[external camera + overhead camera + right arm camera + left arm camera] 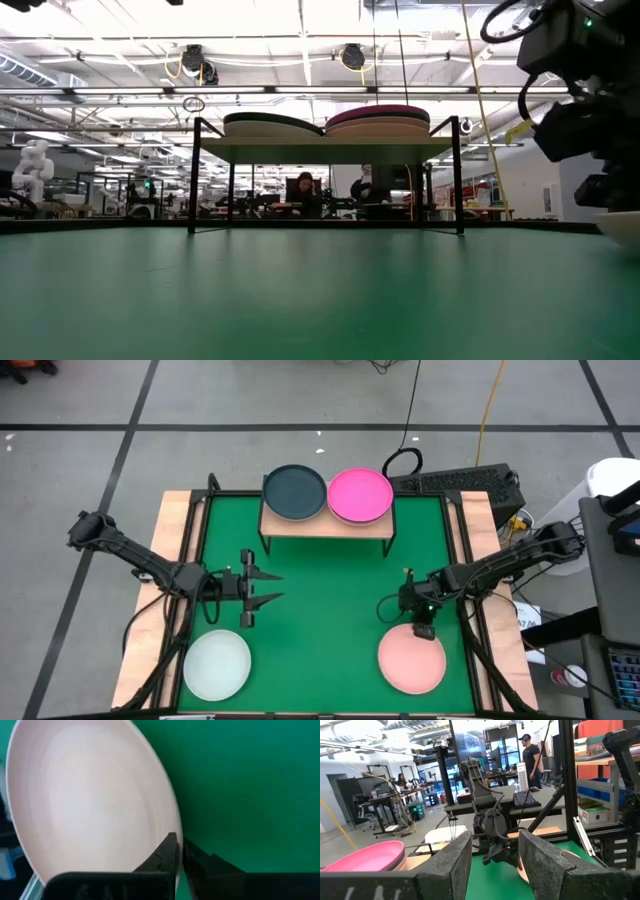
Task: Place and stack plates onto a shelf
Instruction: Stack the light orange on top of the dark blue plate on the shelf
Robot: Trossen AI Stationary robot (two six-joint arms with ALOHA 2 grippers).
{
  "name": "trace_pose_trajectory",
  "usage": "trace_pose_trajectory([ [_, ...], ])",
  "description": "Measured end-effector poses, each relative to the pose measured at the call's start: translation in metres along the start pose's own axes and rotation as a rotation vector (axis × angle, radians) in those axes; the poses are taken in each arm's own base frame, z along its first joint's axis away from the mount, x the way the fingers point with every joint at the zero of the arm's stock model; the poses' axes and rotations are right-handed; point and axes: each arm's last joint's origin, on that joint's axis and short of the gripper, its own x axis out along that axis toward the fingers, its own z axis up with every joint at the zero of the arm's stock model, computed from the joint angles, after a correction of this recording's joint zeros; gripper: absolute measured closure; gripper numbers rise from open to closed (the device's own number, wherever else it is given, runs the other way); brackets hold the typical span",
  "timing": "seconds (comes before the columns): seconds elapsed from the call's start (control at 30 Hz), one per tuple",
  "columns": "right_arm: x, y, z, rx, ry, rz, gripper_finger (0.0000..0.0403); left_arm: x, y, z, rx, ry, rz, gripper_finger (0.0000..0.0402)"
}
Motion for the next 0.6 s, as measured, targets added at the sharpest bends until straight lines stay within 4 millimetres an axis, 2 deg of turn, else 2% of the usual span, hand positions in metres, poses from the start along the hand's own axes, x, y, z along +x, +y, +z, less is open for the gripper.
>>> trace_pose_trajectory([
  [0.13,-0.004,0.004,0.006,-0.028,-0.080,0.043,0.0399,0.000,0.001,0.001,0.006,-0.004,0.015,0.0232],
  [0.27,-0.018,0.013,0.020,-0.087,-0.246,0.118,0.0400,0.001,0.003,0.006,0.054,-0.013,0.066,0.0231],
  [0.4,-0.050,0.030,0.041,-0.185,-0.518,0.113,0.0401,0.002,0.006,0.013,0.103,-0.032,0.119,0.0231],
  [0.6,-0.113,0.046,0.076,-0.244,-0.913,-0.056,0.0402,-0.004,0.014,0.022,0.197,-0.024,0.248,0.0231],
])
